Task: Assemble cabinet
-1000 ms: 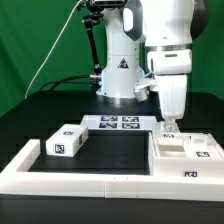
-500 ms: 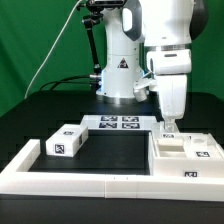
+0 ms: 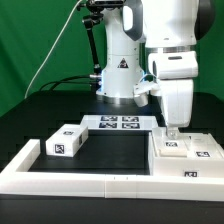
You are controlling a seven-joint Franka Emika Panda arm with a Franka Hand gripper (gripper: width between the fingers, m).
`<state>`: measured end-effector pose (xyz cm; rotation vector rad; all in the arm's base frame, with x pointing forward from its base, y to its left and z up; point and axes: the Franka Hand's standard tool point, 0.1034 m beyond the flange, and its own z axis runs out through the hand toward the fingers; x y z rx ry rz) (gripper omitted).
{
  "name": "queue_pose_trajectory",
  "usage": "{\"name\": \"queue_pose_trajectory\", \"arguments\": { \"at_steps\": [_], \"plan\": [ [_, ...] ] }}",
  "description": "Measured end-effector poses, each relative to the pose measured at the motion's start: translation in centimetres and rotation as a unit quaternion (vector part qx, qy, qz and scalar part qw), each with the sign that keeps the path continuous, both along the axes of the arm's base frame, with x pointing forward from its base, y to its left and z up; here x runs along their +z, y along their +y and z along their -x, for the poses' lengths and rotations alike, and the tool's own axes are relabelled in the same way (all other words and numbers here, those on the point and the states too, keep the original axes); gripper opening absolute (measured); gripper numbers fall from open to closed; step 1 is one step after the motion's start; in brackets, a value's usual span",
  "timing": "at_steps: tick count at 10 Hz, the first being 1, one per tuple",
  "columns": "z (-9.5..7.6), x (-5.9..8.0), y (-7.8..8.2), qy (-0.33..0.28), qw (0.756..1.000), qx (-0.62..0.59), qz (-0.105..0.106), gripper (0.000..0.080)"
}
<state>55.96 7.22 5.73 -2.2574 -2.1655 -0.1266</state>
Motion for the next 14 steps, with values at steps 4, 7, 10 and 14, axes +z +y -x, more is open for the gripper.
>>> {"name": "queue_pose_trajectory", "arguments": {
  "at_steps": [4, 7, 10, 14],
  "plan": [
    [-2.6, 0.1, -0.2, -0.003, 1.0, -0.006, -0.003, 0.0071],
    [-3.0, 0.0, -0.2, 0.003, 1.0, -0.003, -0.001, 0.0071],
    [-3.1, -0.2, -0.3, 0.034, 0.999, 0.01, 0.006, 0.0071],
    [-3.3, 0.4, 0.0, 0.028, 0.999, 0.015, 0.008, 0.0322]
  ]
}}
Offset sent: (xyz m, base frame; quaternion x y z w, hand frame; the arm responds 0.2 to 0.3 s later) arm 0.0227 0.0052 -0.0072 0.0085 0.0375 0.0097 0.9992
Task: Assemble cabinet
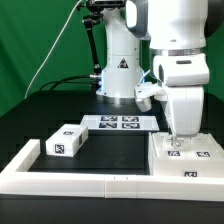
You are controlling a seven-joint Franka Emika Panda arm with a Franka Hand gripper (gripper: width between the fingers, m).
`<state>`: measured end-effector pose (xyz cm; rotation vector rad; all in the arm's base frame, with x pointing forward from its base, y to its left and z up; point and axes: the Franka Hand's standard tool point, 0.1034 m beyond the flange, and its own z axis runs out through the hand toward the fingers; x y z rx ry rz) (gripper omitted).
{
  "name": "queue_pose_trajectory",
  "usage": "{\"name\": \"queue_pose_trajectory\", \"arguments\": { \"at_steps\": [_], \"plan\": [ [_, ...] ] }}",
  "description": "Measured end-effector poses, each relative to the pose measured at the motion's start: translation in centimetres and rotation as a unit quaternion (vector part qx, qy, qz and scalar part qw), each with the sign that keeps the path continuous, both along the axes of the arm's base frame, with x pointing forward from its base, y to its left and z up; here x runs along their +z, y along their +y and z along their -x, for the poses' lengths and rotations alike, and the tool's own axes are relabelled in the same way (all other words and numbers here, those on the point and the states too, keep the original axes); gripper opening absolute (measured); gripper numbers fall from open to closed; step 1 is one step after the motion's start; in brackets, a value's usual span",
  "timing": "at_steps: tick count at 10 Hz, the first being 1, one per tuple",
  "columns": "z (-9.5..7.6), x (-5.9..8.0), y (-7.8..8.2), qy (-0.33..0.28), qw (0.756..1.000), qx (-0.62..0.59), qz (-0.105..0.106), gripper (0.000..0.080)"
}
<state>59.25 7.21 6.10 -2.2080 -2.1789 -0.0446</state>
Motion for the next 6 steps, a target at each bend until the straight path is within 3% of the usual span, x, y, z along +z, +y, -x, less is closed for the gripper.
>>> {"name": "queue_pose_trajectory", "arguments": {
  "at_steps": [2, 3, 4, 6],
  "plan": [
    [0.3, 0.1, 0.1, -0.007, 1.0, 0.0, -0.001, 0.0639],
    [0.8, 0.6, 0.1, -0.019, 1.0, -0.002, -0.002, 0.0639],
    [1.6, 1.2, 0.0, -0.031, 1.0, -0.004, -0.003, 0.0764],
    [3.5, 1.5, -0.1, -0.032, 0.999, -0.005, 0.001, 0.0788]
  ]
}}
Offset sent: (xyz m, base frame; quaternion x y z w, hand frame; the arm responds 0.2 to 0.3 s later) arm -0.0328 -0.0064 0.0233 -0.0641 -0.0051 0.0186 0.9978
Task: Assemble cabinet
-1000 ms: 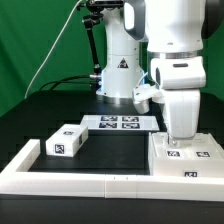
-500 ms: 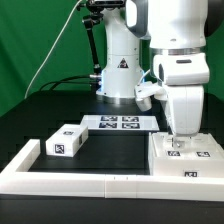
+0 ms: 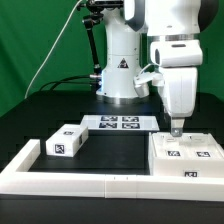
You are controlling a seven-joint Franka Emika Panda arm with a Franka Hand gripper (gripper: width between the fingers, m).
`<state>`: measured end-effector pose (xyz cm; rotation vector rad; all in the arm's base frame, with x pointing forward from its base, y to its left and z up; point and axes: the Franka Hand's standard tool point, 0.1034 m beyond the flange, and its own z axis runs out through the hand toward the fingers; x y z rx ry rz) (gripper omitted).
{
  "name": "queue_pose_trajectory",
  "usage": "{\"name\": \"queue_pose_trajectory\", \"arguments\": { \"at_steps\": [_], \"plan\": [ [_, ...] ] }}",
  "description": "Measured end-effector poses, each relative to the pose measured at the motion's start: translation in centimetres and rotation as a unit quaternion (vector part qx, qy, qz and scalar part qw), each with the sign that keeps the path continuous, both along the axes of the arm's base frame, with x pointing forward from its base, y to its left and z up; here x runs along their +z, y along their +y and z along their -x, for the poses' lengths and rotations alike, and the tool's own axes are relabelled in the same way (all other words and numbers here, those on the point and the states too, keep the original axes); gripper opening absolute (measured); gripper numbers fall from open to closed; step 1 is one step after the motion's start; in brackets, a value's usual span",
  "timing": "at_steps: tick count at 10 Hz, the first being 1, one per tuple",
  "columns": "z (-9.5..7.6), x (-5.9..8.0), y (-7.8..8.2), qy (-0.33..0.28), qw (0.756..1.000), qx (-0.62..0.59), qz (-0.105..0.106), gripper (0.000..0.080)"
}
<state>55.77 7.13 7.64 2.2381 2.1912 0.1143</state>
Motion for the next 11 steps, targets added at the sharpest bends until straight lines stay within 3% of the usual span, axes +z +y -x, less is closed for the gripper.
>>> {"name": "queue_pose_trajectory", "arguments": {
  "at_steps": [4, 8, 10, 11],
  "plan": [
    [3.9, 0.9, 0.0, -0.022, 0.997, -0.069, -0.006, 0.0797],
    [4.0, 0.7, 0.2, -0.015, 0.986, -0.164, -0.015, 0.0797],
    [5.2, 0.2, 0.5, -0.02, 0.96, -0.277, -0.036, 0.0797],
    [5.8, -0.2, 0.7, -0.016, 0.934, -0.352, -0.049, 0.0797]
  ]
}}
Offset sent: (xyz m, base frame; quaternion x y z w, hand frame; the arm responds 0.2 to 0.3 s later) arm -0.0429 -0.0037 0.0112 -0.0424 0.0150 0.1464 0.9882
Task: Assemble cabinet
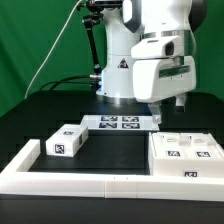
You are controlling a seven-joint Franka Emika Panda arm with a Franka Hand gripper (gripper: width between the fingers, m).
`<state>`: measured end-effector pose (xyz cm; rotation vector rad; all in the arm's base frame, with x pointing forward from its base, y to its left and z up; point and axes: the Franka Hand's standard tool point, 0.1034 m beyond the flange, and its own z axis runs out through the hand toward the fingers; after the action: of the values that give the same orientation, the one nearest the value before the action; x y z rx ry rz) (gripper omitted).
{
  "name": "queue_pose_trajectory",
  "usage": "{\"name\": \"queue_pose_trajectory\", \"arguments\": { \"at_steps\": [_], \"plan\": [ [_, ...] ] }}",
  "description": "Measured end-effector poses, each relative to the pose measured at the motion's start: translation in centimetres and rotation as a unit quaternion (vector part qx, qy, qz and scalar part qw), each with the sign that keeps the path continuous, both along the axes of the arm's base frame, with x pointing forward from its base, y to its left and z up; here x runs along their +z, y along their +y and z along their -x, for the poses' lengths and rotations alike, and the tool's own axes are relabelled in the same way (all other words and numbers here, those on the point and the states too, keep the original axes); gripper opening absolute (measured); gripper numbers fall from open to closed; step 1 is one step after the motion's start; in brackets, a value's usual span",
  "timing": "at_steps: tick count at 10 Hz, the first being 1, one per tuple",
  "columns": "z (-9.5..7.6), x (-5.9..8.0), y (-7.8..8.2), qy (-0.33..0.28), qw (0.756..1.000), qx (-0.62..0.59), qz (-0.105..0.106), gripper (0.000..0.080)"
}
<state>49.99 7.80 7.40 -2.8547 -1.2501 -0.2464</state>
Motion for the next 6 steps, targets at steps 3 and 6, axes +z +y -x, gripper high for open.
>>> {"name": "queue_pose_trajectory", "arguments": {
  "at_steps": [3, 6],
  "plan": [
    [0.12, -0.48, 0.37, 0.009, 0.994, -0.102, -0.027, 0.0797],
    [0.17, -0.52, 0.69, 0.022, 0.978, -0.203, -0.049, 0.0797]
  ]
}}
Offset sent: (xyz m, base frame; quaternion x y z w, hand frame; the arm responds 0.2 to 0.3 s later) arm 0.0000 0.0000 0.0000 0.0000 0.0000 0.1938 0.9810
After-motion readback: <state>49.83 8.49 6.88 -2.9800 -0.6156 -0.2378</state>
